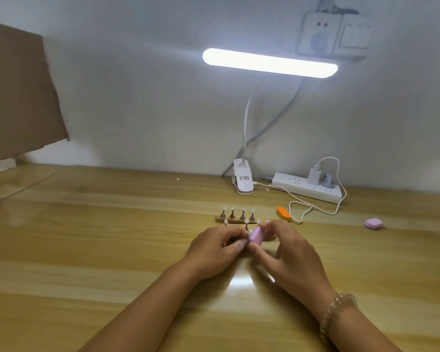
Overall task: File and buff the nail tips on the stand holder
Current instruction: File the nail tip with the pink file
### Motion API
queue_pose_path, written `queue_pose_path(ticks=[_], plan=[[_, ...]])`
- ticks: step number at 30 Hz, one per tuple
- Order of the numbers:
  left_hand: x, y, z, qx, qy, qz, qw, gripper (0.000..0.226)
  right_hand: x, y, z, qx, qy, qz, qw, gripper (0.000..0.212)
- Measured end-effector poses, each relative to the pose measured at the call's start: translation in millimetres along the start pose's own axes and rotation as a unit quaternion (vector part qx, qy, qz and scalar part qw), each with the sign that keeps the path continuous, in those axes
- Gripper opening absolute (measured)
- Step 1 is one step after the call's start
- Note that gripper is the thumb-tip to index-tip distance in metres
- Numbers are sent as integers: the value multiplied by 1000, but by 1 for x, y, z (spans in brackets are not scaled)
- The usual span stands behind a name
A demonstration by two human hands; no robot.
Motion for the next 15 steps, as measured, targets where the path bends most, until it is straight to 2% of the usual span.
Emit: queue_pose_path(ticks=[2, 6, 9, 13, 15], plan=[[0, 0, 0, 0, -2, -6, 1000, 20, 7, -2, -3, 14, 32, -16, 999, 28], [0, 1, 0, -7, -2, -1, 1000, 17, -2, 0, 0, -5, -9, -5, 1000, 24], [-1, 1, -1, -2, -5, -11, 1000, 20, 9, -4, -3, 13, 41, -34, 998, 30], [-2, 1, 0, -9, -4, -8, 1000, 17, -3, 1, 1, -9, -15, 7, 1000, 24], [-3, 1, -1, -8, -6, -13, 1000, 18, 2, -1, 0, 1, 12, -10, 1000, 24]])
Point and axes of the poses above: each hand's wrist, its own z-axis towards the middle knuckle, its own y-axis out of the back of the hand, x = y × z, the point moved 7 cm from there along z, towards the middle knuckle, and after that the axes turned 7 degrees about -z, right-handed, at the moved point
